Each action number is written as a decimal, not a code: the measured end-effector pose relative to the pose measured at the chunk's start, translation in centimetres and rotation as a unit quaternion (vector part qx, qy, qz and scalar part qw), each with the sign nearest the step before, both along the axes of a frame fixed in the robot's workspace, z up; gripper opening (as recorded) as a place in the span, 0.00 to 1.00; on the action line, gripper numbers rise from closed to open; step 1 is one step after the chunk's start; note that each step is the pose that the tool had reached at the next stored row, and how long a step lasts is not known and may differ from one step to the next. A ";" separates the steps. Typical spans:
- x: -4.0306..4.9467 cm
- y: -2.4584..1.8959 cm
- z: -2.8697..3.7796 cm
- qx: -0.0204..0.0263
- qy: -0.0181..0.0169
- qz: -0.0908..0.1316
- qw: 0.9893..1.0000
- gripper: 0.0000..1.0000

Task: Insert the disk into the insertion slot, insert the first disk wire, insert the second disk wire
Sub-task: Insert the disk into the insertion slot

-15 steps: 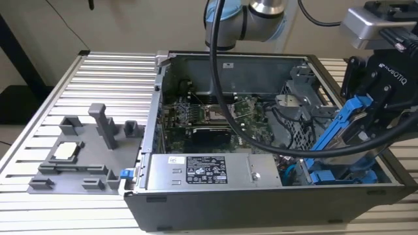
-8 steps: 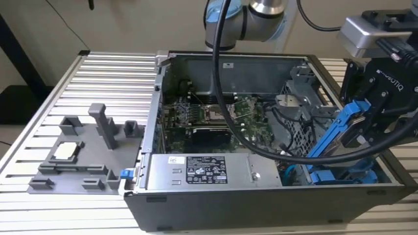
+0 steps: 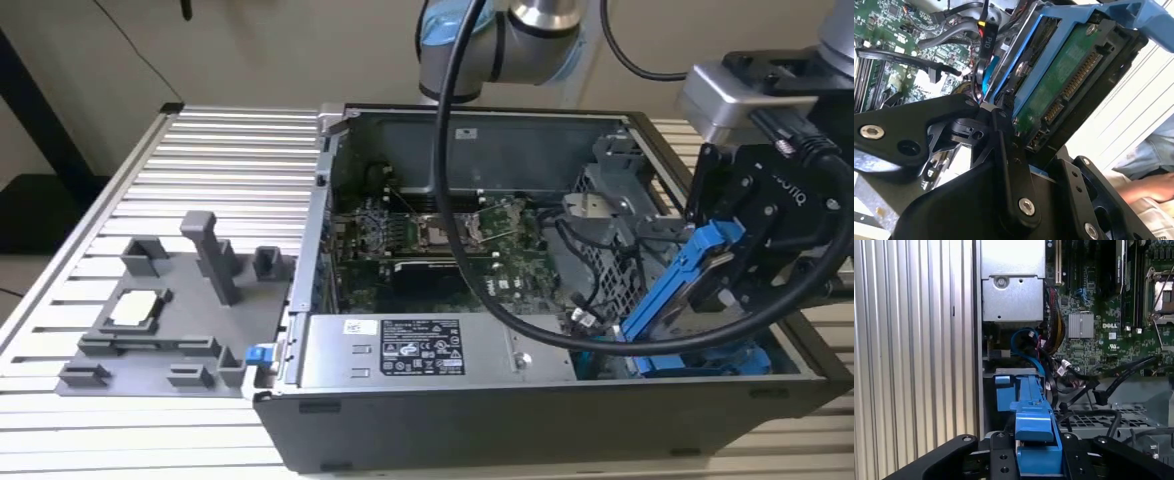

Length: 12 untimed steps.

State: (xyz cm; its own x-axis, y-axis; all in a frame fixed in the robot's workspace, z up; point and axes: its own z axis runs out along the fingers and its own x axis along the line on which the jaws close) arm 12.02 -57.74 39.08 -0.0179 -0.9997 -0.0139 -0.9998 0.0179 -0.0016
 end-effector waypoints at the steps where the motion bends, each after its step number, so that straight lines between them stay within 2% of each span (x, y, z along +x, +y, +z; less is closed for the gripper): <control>1: 0.00 0.00 -0.20 0.000 0.000 0.000 1.000 0.33; 12: 0.00 0.00 -2.21 0.000 0.000 0.000 1.000 0.33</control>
State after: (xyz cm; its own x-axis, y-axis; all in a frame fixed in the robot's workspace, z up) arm 12.02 -57.74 36.86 -0.0179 -0.9997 -0.0143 -0.9998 0.0179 -0.0019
